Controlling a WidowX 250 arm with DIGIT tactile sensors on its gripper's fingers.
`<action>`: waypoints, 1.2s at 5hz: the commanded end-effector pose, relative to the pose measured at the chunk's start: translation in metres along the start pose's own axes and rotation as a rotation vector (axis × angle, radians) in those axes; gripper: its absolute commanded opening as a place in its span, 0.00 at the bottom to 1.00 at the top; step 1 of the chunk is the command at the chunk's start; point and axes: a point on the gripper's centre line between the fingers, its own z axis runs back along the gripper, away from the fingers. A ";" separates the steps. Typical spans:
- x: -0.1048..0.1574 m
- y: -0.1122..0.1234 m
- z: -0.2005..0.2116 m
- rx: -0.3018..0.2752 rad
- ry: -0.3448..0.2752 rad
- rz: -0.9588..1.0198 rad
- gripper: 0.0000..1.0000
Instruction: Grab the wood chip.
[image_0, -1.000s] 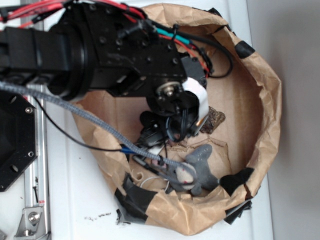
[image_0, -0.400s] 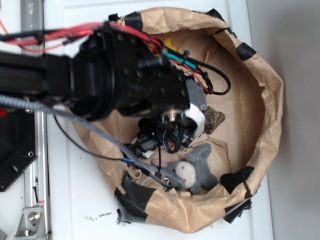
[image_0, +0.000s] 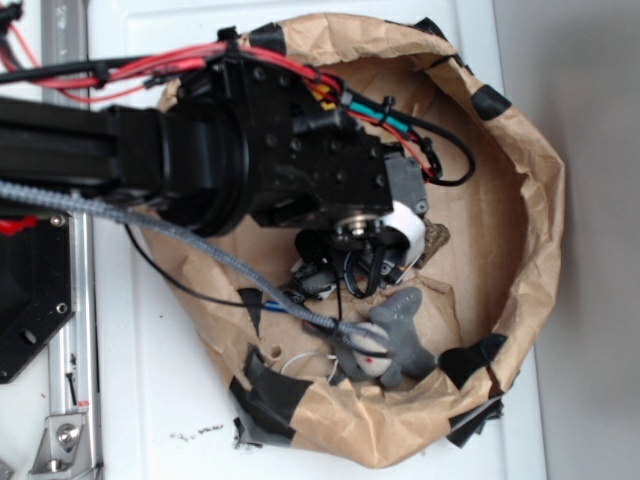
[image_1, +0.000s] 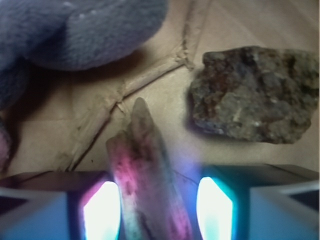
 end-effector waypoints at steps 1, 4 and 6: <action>0.000 -0.001 0.028 0.009 -0.088 0.057 0.00; 0.009 0.007 0.139 0.034 -0.092 0.713 0.00; 0.010 0.003 0.138 0.124 -0.096 0.926 0.00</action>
